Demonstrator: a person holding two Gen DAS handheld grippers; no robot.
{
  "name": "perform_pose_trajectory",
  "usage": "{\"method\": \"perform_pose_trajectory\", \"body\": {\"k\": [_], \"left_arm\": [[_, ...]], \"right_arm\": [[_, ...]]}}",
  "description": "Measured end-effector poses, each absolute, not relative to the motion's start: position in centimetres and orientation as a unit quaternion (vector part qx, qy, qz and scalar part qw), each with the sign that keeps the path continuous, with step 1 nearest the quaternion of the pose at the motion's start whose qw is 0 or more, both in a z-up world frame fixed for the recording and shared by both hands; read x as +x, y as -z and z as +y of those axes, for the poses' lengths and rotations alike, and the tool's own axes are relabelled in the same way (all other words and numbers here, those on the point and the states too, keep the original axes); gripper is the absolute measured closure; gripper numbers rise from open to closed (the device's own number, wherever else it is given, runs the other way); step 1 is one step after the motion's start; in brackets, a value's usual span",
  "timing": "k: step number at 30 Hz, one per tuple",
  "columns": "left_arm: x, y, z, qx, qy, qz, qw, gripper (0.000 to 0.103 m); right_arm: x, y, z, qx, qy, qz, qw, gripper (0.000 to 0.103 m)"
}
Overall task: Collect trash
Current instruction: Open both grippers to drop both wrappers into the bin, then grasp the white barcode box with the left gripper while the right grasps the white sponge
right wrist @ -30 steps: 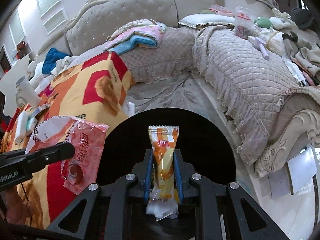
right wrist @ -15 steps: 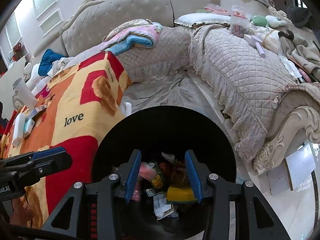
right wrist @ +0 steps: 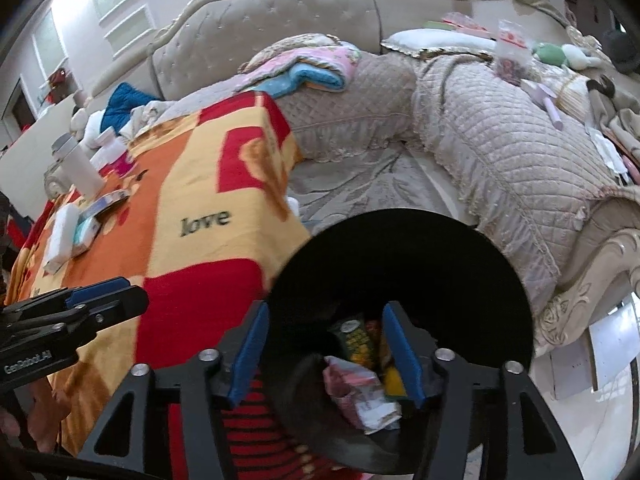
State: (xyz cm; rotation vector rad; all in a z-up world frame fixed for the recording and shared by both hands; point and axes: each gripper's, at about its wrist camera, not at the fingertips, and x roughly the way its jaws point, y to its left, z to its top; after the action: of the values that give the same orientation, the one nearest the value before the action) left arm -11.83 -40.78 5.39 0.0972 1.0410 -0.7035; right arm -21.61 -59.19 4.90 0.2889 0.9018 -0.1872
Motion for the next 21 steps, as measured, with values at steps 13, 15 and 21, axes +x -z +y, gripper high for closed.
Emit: {"method": "perform_pose_trajectory", "body": {"k": [13, 15, 21], "left_arm": [[-9.0, -5.5, -29.4, 0.022, 0.240, 0.489, 0.838, 0.062], [-8.2, -5.5, -26.7, 0.016, 0.220, 0.489, 0.844, 0.062], [-6.1, -5.5, -19.3, -0.001, 0.168, 0.490, 0.856, 0.061]], "right_arm": [[-16.8, -4.7, -50.3, 0.105, 0.011, 0.460, 0.882, 0.037], [-16.2, -4.6, -49.0, 0.101, 0.000, 0.463, 0.880, 0.037], [-14.2, -4.7, -45.1, 0.089, -0.033, 0.471, 0.877, 0.036]]}}
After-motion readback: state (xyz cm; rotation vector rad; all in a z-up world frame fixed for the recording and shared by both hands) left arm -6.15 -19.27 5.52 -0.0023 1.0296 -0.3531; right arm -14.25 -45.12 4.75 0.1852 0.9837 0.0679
